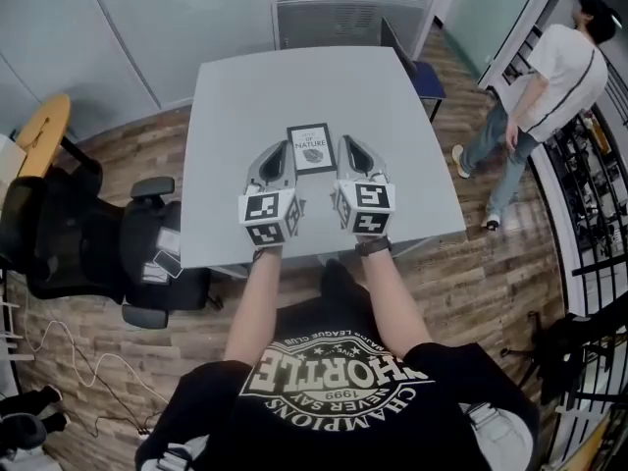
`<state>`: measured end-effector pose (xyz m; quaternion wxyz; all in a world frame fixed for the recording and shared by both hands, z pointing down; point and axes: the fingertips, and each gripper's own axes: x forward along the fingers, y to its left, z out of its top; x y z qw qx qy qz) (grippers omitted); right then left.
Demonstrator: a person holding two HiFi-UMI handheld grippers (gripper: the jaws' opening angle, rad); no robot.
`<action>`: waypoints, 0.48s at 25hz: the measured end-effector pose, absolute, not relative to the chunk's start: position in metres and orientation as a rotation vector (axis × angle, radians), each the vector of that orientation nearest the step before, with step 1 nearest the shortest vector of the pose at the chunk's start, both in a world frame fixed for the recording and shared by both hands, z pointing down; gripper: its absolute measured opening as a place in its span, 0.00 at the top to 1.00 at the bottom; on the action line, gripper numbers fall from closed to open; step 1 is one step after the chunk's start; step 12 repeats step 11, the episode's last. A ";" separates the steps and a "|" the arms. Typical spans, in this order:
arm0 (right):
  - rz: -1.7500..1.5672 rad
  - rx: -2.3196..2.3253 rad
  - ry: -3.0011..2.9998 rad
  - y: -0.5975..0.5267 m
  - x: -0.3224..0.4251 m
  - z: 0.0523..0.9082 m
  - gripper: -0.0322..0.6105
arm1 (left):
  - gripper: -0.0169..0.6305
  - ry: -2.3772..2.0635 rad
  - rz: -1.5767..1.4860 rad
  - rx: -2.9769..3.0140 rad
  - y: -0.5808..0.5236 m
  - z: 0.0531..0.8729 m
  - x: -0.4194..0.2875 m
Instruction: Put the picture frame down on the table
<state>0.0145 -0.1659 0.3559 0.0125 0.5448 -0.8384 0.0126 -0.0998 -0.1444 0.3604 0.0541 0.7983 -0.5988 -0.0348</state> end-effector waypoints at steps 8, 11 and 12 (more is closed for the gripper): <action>0.038 1.715 -2.573 -0.173 0.037 0.369 0.95 | 0.96 -1.872 -0.073 2.382 -0.145 0.372 -0.113; 0.049 1.702 -2.578 -0.190 0.039 0.390 0.95 | 0.96 -1.900 -0.059 2.366 -0.158 0.390 -0.122; 0.049 1.702 -2.578 -0.190 0.039 0.390 0.95 | 0.96 -1.900 -0.059 2.366 -0.158 0.390 -0.122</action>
